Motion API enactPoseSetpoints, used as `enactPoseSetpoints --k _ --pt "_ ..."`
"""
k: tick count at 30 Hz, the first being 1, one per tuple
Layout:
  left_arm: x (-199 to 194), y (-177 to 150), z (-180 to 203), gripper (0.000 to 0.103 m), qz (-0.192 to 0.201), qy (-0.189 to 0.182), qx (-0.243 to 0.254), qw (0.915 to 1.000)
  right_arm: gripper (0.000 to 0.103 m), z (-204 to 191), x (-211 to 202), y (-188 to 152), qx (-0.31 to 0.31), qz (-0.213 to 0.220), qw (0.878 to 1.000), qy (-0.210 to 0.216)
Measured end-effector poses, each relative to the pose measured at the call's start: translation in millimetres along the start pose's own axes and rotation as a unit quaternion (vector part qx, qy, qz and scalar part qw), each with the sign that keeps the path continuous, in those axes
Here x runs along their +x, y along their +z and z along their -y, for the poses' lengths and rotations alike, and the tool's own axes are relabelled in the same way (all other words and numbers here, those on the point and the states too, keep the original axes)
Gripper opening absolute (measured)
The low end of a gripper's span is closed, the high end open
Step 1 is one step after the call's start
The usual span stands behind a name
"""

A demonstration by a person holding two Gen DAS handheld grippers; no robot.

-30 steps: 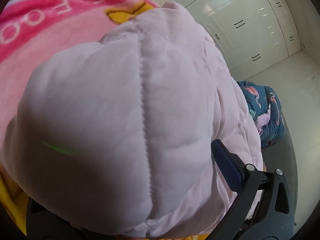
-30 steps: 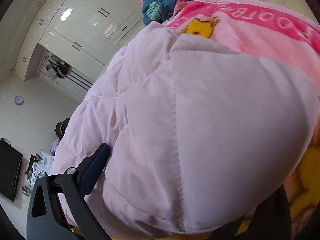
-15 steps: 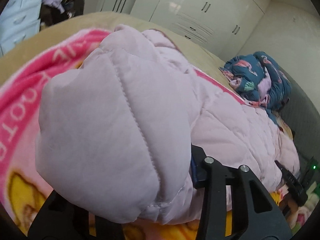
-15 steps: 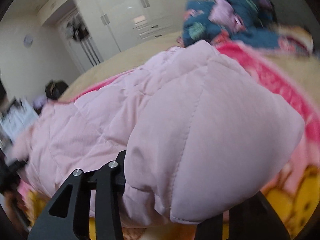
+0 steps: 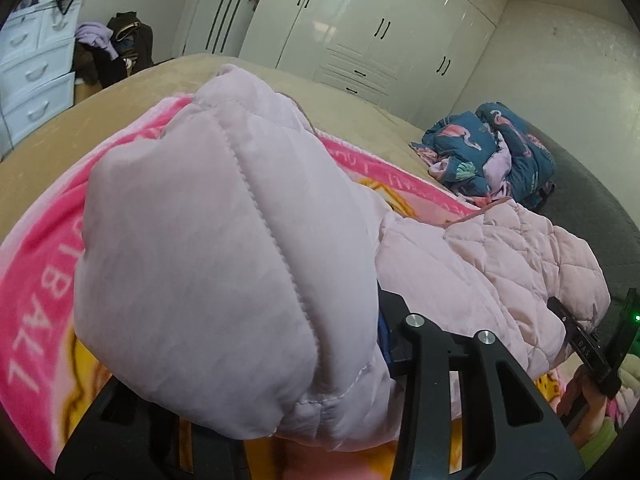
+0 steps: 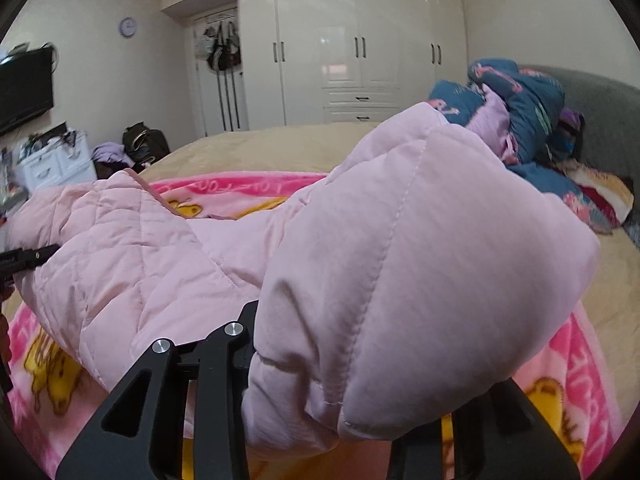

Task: Fold large clothes

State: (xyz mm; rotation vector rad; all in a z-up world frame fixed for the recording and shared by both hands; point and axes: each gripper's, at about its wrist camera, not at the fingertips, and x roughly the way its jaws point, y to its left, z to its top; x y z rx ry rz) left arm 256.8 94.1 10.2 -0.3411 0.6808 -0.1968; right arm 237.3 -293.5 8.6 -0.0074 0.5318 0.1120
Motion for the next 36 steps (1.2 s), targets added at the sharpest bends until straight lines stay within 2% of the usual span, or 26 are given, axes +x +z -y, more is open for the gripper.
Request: enactPoseSetpoints --k 16,27,36 --pt "-51 -44 9 0.032 -0.001 0.005 0.018 0.9998 0.032 -5 -71 -52 0.013 0.006 1.000 0.009" --pt "-58 -72 4 0.035 -0.021 0.019 0.016 0.9995 0.033 8 -87 -78 0.034 -0.008 0.999 0.017" --pt "-63 -97 -10 0.040 -0.042 0.021 0.011 0.9988 0.033 23 -97 -106 0.079 -0.034 0.996 0.027"
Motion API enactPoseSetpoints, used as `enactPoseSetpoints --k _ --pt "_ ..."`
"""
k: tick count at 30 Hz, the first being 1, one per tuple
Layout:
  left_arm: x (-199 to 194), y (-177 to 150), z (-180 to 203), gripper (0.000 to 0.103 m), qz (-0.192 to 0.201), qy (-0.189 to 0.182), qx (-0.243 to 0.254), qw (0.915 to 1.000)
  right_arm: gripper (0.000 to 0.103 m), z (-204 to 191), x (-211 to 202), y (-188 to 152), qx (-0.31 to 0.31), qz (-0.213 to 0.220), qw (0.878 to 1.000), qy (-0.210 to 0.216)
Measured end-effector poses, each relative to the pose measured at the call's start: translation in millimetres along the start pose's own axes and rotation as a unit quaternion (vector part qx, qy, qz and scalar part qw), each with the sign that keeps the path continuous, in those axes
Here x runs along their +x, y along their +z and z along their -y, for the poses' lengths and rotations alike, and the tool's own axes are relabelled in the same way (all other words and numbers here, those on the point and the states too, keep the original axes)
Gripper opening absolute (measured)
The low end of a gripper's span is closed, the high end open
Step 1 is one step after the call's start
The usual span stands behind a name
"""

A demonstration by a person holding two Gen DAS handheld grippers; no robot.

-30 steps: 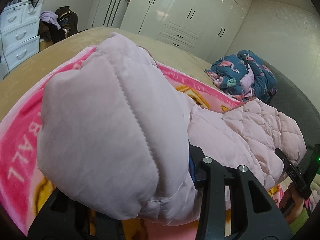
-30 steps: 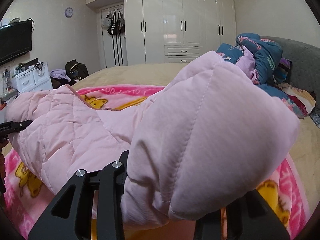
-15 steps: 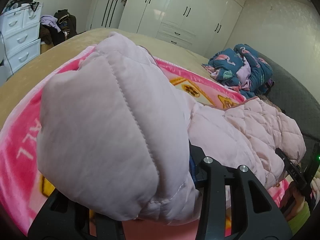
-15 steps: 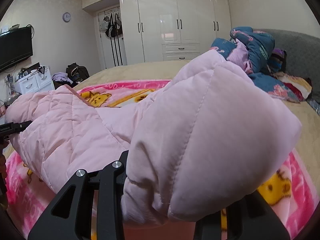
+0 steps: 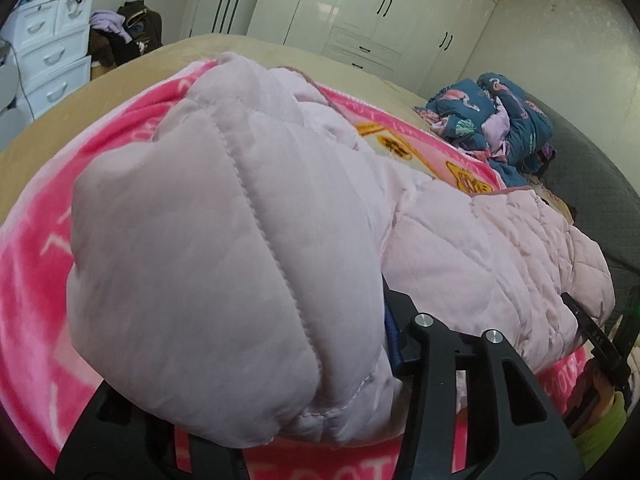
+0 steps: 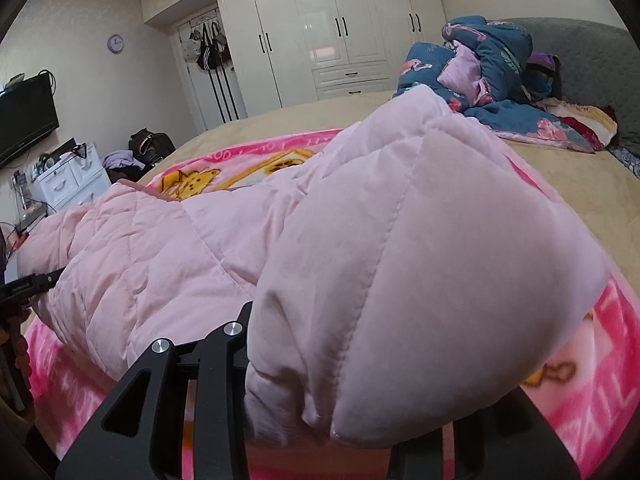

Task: Fold large clothes

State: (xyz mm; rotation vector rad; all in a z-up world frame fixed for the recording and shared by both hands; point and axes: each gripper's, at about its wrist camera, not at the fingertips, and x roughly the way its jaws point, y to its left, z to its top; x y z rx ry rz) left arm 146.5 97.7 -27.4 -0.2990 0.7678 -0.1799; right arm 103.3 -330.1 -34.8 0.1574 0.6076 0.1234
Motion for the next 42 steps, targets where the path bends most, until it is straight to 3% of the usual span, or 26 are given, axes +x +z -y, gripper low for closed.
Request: enactPoseSetpoints --k 11,14,23,27,31,42 --pt "16 0 -5 0.052 -0.014 0.009 -0.025 0.9996 0.040 24 27 0 0.064 -0.039 0.997 0.007" --pt "19 -1 -5 0.054 -0.017 0.012 -0.028 0.9994 0.047 25 35 -2 0.077 -0.052 0.996 0.003" --pt "19 -4 -10 0.059 -0.032 0.013 -0.037 0.9987 0.079 43 39 -15 0.151 -0.091 0.984 0.014" --pt "19 -6 -11 0.069 -0.040 0.013 -0.045 0.9981 0.089 46 31 -19 0.170 -0.097 0.981 0.015" --pt "16 -9 -19 0.092 -0.047 0.018 -0.055 0.9972 0.097 45 23 -20 0.168 -0.097 0.981 0.008" --pt "-20 -22 -30 0.094 -0.044 0.020 -0.059 0.9971 0.099 59 -25 -27 0.175 -0.071 0.982 -0.029"
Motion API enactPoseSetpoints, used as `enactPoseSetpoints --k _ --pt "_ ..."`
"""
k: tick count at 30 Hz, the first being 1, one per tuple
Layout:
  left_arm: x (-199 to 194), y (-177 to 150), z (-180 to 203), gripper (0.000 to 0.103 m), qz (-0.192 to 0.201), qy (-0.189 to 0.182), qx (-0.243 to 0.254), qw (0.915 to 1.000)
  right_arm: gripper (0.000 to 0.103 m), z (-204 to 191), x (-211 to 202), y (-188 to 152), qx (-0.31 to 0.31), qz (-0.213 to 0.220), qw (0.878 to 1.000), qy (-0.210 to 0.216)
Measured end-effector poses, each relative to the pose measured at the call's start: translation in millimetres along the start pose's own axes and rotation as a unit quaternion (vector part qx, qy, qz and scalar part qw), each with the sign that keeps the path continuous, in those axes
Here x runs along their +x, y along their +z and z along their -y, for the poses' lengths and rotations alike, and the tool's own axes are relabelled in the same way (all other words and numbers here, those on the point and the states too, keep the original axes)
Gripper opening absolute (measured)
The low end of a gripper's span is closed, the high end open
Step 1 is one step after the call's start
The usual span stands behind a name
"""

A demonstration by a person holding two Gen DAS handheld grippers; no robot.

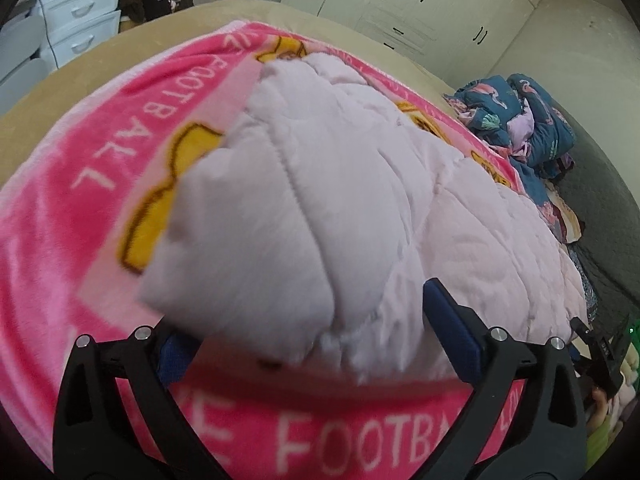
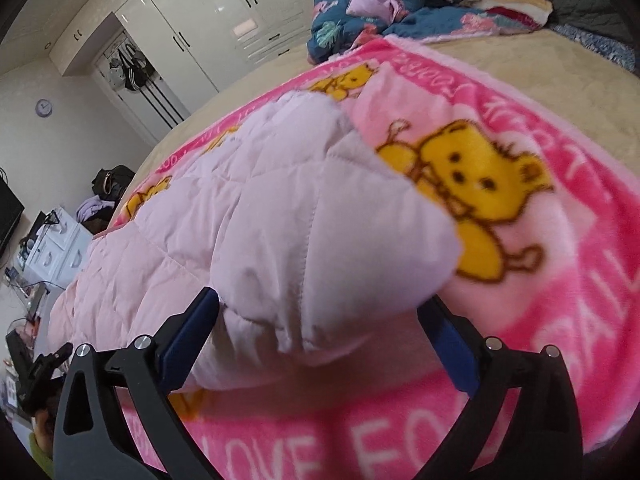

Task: Fold large clothes

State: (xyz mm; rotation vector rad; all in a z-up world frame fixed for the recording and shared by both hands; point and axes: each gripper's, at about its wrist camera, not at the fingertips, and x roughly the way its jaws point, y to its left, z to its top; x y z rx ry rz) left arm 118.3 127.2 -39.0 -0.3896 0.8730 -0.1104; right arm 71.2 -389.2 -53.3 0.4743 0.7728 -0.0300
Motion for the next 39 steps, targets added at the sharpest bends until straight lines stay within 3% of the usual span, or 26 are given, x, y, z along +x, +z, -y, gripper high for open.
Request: enactPoseSetpoints --k 8,19,27,34,39 --pt "-53 -4 4 0.094 0.063 0.025 0.013 0.9976 0.099 0 -48 -2 -0.015 0.063 0.998 -0.025" --pt "-98 -23 65 0.094 0.129 0.047 0.092 0.9862 0.099 -64 -109 -21 -0.154 0.128 0.980 -0.009" --pt "-88 -67 109 0.094 0.105 0.022 0.140 0.9844 0.099 -101 -120 -51 -0.200 0.111 0.973 0.028" --pt "-83 -107 131 0.094 0.105 0.022 0.159 0.9815 0.099 -122 -108 -86 -0.224 0.065 0.972 0.031" --pt "-83 -120 141 0.094 0.109 0.019 0.182 0.9770 0.099 -122 -109 -101 -0.233 0.064 0.970 0.022"
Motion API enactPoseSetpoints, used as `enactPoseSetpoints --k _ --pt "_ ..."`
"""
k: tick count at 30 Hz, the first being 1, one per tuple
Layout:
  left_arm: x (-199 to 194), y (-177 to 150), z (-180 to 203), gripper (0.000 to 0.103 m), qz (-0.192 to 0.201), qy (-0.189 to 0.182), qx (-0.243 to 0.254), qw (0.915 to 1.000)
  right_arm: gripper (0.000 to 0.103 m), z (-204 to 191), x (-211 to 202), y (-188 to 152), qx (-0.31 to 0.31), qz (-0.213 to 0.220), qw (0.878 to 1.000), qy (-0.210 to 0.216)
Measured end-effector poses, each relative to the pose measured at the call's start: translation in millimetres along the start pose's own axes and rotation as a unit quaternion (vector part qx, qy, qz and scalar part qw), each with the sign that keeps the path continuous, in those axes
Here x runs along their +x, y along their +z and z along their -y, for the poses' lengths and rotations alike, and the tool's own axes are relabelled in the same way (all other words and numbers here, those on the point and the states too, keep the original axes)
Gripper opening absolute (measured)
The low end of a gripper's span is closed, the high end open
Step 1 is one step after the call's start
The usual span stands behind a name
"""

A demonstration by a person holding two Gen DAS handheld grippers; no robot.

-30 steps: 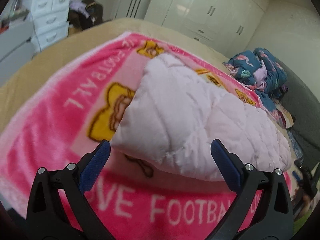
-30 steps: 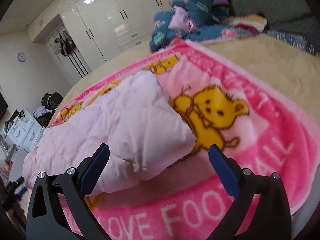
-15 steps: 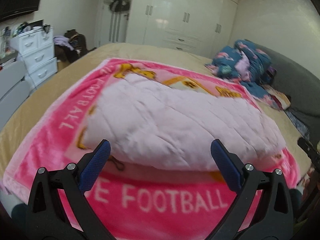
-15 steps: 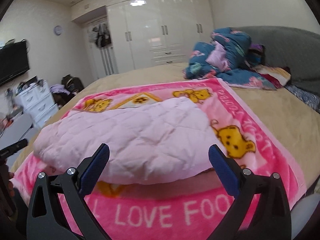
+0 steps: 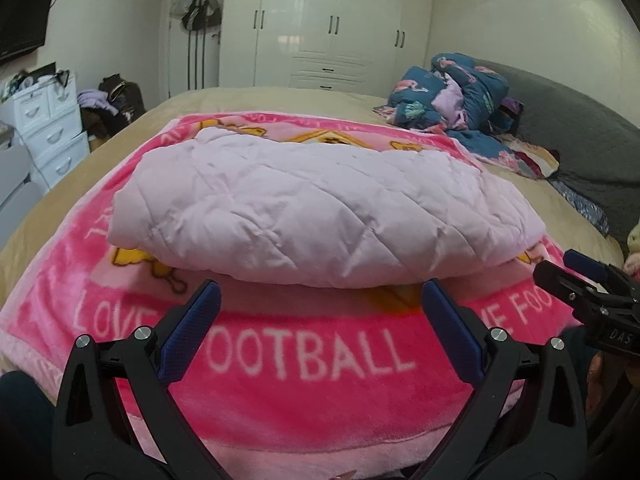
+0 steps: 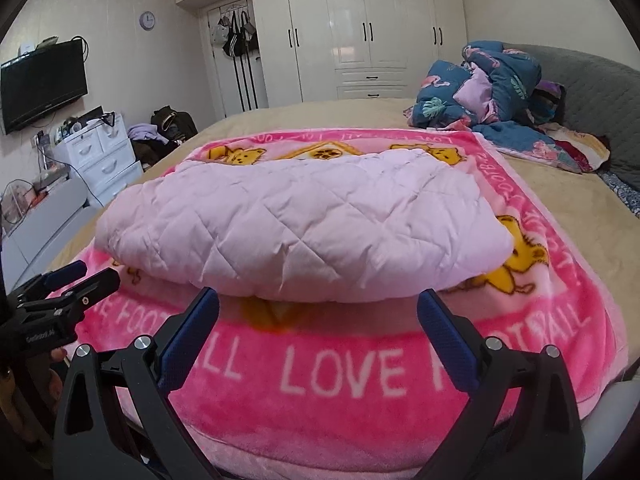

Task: Fold large clothes

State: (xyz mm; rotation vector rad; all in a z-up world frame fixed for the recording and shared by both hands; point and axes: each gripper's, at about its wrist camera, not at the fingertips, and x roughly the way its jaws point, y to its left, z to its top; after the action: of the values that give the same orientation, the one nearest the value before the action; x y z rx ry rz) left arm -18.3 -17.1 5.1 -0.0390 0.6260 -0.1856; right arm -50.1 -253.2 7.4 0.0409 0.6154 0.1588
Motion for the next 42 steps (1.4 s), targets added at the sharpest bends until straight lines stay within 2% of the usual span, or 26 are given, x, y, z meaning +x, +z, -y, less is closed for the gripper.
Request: enactPoseSetpoints --k 10,42 --pt "-0.9 -0.2 2.7 0.094 -0.001 0.000 0.004 1.0000 0.099 -8.7 -2.8 -10.6 0.000 -0.008 1.000 0.028" --pt "-1.6 1.7 0.3 0.094 -0.003 0.011 0.000 0.9999 0.099 -5.5 -1.6 -11.0 0.006 -0.010 1.000 0.029"
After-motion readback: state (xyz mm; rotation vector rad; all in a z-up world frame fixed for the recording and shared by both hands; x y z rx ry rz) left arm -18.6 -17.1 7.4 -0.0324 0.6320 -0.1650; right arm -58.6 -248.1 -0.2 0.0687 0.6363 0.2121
